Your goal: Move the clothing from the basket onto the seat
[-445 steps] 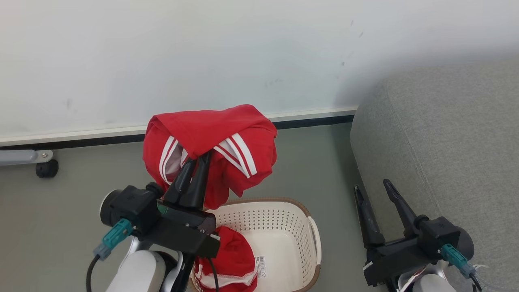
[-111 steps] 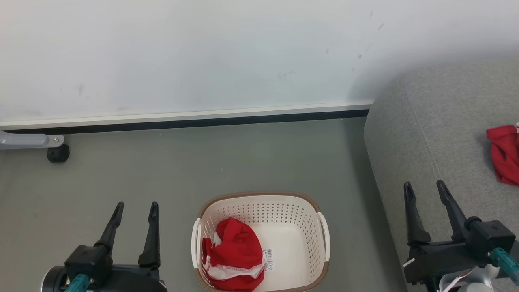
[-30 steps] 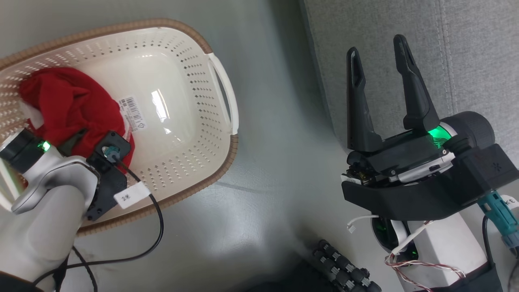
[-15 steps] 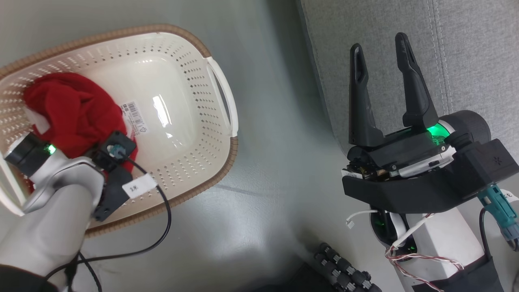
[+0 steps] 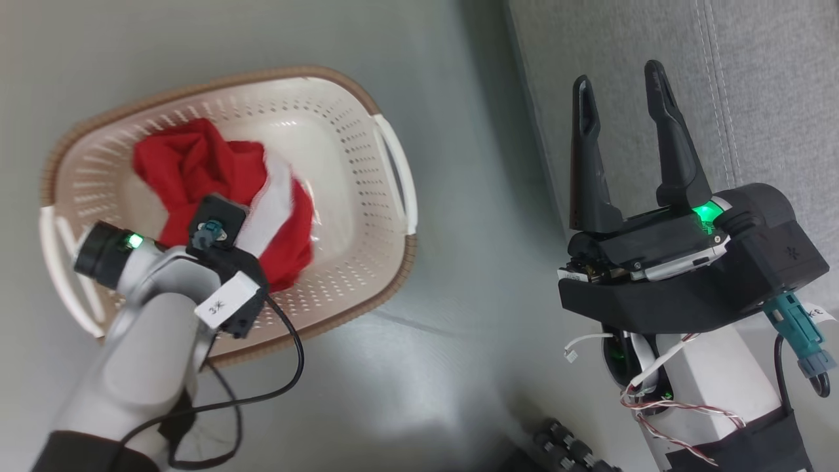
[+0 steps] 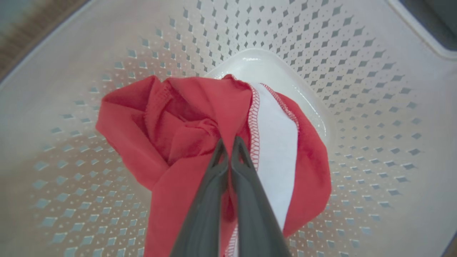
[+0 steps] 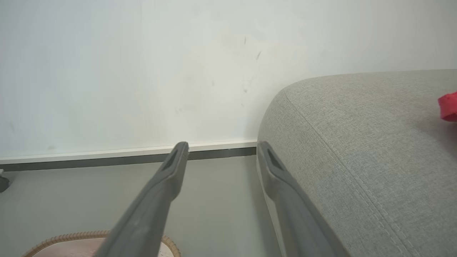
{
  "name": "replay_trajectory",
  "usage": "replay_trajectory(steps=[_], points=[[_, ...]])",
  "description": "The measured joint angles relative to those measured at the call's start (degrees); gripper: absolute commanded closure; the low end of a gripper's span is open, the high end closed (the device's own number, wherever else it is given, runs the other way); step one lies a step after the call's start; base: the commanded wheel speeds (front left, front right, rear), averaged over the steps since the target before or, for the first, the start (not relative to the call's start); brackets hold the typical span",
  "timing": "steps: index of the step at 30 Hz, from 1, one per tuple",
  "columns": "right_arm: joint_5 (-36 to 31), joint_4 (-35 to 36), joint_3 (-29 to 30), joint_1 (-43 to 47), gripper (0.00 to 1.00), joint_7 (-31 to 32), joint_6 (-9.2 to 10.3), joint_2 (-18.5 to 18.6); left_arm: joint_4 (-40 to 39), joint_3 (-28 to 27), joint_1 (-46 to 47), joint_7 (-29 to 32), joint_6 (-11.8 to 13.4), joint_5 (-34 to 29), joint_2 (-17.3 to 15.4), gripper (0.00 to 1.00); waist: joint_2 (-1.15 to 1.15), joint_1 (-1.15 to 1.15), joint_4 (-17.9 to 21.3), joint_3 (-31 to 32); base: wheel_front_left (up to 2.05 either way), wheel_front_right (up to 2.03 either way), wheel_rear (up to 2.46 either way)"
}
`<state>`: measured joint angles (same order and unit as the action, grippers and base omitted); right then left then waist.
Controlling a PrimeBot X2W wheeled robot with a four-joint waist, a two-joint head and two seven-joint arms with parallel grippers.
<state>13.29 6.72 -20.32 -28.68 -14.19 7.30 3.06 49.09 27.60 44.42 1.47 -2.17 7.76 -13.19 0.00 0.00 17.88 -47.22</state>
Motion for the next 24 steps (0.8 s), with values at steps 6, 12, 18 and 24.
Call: replay_trajectory(steps=[6,12,18,24], points=[[-1.3,-0.9,0.9,0.1,0.00,0.0,0.00,0.6,-1.3,-2.8,-1.2,-5.0,-0.2,3.6,2.5,1.00,-0.01,-0.01,-2.3,2.8,0.00,0.00,0.00],[-1.8,-2.1,1.7,0.3,0.00,0.0,0.00,1.9,-2.4,-6.3,-3.2,-9.8,-0.9,8.2,4.2,1.00,-0.01,-0.01,-4.6,6.0,0.00,0.00,0.00],[-1.8,-3.4,2.3,1.4,0.00,0.0,0.00,3.3,-3.9,-8.5,-5.5,-13.9,-1.1,11.0,5.3,1.00,-0.01,-0.01,-6.4,8.9,0.00,0.00,0.00],[-1.8,-4.2,2.9,2.1,0.00,0.3,-0.25,4.9,-6.9,-10.3,-8.0,-15.2,-1.9,13.6,6.0,1.00,-0.01,-0.01,-8.7,12.5,0.00,0.00,0.00]])
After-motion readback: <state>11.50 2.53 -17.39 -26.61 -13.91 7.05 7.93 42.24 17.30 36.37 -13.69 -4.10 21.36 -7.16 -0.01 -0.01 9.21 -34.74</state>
